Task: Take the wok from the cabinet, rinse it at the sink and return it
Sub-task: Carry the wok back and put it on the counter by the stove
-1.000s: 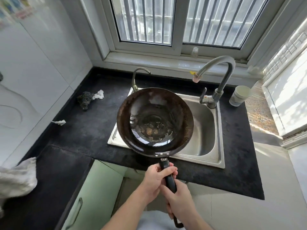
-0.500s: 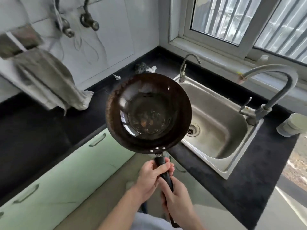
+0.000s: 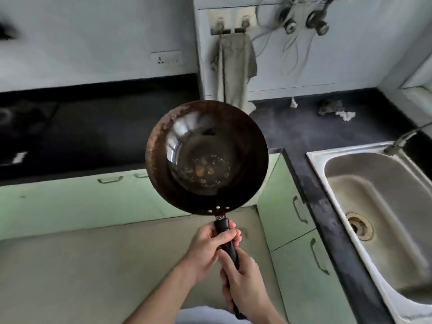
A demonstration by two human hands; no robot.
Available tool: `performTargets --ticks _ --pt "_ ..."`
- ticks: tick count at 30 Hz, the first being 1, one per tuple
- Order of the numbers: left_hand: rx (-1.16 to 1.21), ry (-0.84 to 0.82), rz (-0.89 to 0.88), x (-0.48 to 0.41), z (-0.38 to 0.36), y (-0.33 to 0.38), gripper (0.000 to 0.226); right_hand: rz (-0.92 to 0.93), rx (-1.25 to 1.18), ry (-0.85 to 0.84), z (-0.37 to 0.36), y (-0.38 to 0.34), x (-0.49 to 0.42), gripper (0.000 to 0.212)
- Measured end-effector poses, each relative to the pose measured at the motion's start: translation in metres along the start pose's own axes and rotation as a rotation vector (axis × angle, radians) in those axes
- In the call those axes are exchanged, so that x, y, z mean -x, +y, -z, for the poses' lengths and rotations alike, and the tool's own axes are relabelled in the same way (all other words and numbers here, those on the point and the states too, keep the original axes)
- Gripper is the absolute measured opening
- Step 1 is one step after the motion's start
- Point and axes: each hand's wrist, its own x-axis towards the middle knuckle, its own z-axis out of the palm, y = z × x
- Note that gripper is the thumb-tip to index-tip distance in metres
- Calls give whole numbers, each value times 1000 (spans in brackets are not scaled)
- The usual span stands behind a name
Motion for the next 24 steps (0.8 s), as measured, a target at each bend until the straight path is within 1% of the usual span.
performTargets --ticks 7,12,16,19,24 --pt "96 142 -132 58 134 39 23 -24 124 -223 -135 -17 -8 27" --pt "184 245 -190 102 233 64 18 -40 219 -358 -238 -25 -15 26" --pt "216 334 -246 138 307 84 20 -45 262 -474 -317 -26 -19 27" --pt "211 405 -300 168 354 95 8 -5 310 -587 -370 -32 -18 26" --pt "331 540 -365 207 411 106 8 51 459 -734 -440 -49 -17 24"
